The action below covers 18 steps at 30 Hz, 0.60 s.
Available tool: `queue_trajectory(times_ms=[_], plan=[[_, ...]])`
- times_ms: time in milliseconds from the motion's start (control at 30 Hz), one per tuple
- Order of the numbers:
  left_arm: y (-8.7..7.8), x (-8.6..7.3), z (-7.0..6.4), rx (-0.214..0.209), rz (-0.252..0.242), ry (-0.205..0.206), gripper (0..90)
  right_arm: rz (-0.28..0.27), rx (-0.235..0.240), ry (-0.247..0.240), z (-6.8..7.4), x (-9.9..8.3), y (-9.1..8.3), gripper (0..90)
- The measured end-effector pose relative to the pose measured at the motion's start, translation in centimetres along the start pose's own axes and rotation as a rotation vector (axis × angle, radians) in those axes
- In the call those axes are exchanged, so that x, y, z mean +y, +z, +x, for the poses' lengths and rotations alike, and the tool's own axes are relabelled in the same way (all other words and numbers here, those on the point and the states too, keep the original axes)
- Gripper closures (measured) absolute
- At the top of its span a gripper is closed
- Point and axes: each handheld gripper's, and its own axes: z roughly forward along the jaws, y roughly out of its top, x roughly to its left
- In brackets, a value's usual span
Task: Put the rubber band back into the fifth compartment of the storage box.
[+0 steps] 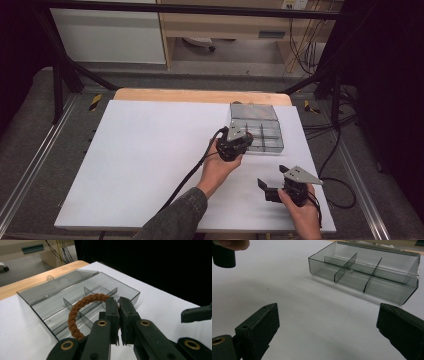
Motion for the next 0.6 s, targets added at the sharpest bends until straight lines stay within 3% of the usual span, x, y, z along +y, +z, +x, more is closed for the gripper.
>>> queue_trajectory(times_ms=[233,433,600], plan=[[1.0,0.6,0.2,-0.018,-0.001,0.013,85.9,0.002,0.002,-0.001,-0.1,-0.1,0.0,5.0],[1.8,0.7,0.3,-0.033,-0.004,-0.003,85.9,0.011,0.009,-0.006,0.0,-0.2,0.2,5.2],[2.4,0.6,0.3,-0.039,0.006,0.015,85.9,0.011,0.011,-0.003,0.0,-0.1,0.2,5.2]])
